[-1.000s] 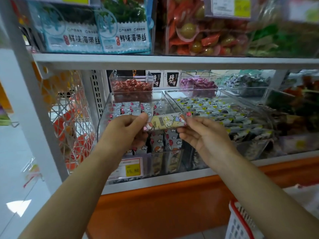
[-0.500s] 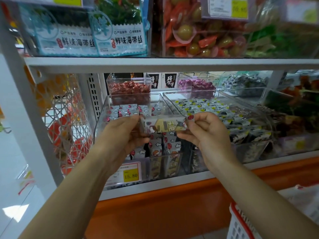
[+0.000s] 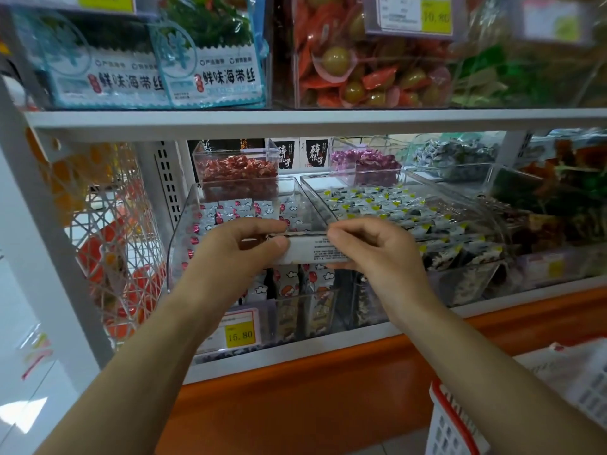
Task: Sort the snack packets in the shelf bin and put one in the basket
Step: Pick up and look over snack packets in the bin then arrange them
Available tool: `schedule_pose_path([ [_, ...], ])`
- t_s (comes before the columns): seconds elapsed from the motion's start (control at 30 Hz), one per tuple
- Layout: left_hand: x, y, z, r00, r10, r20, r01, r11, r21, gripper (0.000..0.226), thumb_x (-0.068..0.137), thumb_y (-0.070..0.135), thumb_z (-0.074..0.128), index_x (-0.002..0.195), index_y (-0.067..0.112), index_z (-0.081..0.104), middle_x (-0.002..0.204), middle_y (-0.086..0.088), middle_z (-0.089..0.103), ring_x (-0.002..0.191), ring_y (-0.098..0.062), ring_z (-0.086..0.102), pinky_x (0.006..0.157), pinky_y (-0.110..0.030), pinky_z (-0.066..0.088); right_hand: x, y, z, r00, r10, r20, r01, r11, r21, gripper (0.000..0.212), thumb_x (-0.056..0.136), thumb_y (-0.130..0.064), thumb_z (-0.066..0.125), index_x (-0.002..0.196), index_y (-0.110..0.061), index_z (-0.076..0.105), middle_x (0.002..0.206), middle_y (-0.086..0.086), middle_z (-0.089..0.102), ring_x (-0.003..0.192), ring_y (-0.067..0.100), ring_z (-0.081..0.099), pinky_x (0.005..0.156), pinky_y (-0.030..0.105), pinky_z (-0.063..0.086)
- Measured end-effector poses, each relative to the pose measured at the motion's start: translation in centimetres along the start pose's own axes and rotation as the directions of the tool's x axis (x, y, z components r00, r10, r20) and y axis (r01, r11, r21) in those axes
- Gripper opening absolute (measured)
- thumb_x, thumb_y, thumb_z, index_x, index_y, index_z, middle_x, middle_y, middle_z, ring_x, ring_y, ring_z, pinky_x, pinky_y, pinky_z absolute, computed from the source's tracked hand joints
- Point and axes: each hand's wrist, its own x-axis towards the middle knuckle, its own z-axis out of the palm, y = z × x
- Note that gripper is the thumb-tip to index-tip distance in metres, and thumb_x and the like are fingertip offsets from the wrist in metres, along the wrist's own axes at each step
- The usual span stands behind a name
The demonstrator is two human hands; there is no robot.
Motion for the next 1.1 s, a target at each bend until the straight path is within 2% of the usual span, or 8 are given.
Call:
schedule_pose_path([
  [0.17,-0.1,0.4,0.4,0.998,0.01,0.056,-0.013,0.999,0.047,0.018,0.084,0.018,0.065,0.097,0.029,0.068,0.092,-0.002,0.069,0.076,-0.014,0.064,0.056,-0.01,0.049,0.4,0.3,-0.2,0.99,-0.083,-0.113,0.06,0.978,-0.199,0.014,0.084,-0.022,0.067,0.078,-0.011,0.07,0.075,0.006,0.067,0.073,0.019,0.065,0.068,0.036,0.055],
  [0.3,0.0,0.4,1.1,0.999,-0.011,0.046,0.01,1.0,0.024,0.01,0.085,0.013,0.064,0.089,0.022,0.068,0.091,0.0,0.066,0.067,-0.001,0.06,0.051,-0.008,0.045,0.4,0.4,-0.1,0.984,-0.144,-0.106,0.113,0.961,-0.252,0.022,0.086,-0.022,0.065,0.076,-0.002,0.068,0.068,0.011,0.063,0.064,0.019,0.059,0.057,0.03,0.046],
  [0.4,0.2,0.4,1.2,1.0,-0.01,0.009,0.009,1.0,0.017,0.008,0.085,0.014,0.063,0.079,0.016,0.068,0.082,0.001,0.067,0.062,0.0,0.059,0.051,-0.01,0.046,0.3,0.3,0.0,0.982,-0.178,-0.07,0.15,0.945,-0.29,0.024,0.087,-0.023,0.064,0.075,-0.003,0.068,0.064,0.008,0.06,0.06,0.015,0.055,0.059,0.033,0.045],
  [0.6,0.3,1.0,0.5,0.998,-0.054,-0.022,0.051,0.994,-0.096,0.018,0.082,0.014,0.066,0.066,0.011,0.072,0.064,0.002,0.07,0.052,-0.006,0.063,0.047,-0.013,0.049,0.2,0.4,-0.1,0.979,-0.198,-0.042,0.18,0.947,-0.266,0.027,0.088,-0.025,0.062,0.078,-0.001,0.068,0.071,0.021,0.062,0.07,0.032,0.058,0.066,0.043,0.048],
  [0.73,0.3,0.6,0.5,1.0,-0.02,-0.014,0.02,0.999,-0.036,0.017,0.083,0.021,0.063,0.071,0.014,0.073,0.071,0.001,0.071,0.056,-0.005,0.063,0.051,-0.013,0.051,0.2,0.4,0.0,0.977,-0.201,-0.077,0.172,0.945,-0.277,0.028,0.089,-0.026,0.062,0.075,-0.002,0.067,0.069,0.018,0.061,0.068,0.03,0.058,0.063,0.043,0.048],
  [0.9,0.2,0.3,0.4,0.99,0.039,0.137,-0.056,0.991,0.125,0.024,0.077,0.029,0.067,0.101,0.027,0.069,0.081,0.001,0.067,0.06,0.004,0.059,0.05,-0.006,0.043,0.5,0.7,-0.3,0.981,-0.137,-0.134,0.111,0.976,-0.188,0.033,0.09,-0.023,0.061,0.073,0.005,0.064,0.075,0.028,0.06,0.074,0.04,0.063,0.064,0.057,0.054],
  [1.0,0.2,-0.1,0.6,0.992,0.087,0.091,-0.1,0.982,0.159,0.023,0.085,0.02,0.062,0.108,0.023,0.066,0.079,0.0,0.064,0.048,0.006,0.052,0.042,-0.006,0.037,0.4,0.7,-0.4,0.989,-0.056,-0.135,0.049,0.998,-0.049,0.028,0.092,-0.018,0.058,0.074,0.002,0.066,0.074,0.021,0.063,0.071,0.023,0.07,0.055,0.036,0.06],
  [1.1,0.3,-0.5,1.0,0.994,0.109,0.029,-0.112,0.983,0.148,0.021,0.09,0.02,0.056,0.11,0.02,0.065,0.084,0.002,0.068,0.054,0.005,0.059,0.044,-0.006,0.039,0.4,0.6,-0.1,0.998,-0.037,-0.058,0.042,0.996,0.079,0.016,0.091,-0.019,0.057,0.081,-0.018,0.07,0.074,0.001,0.071,0.075,0.014,0.071,0.06,0.026,0.059],
])
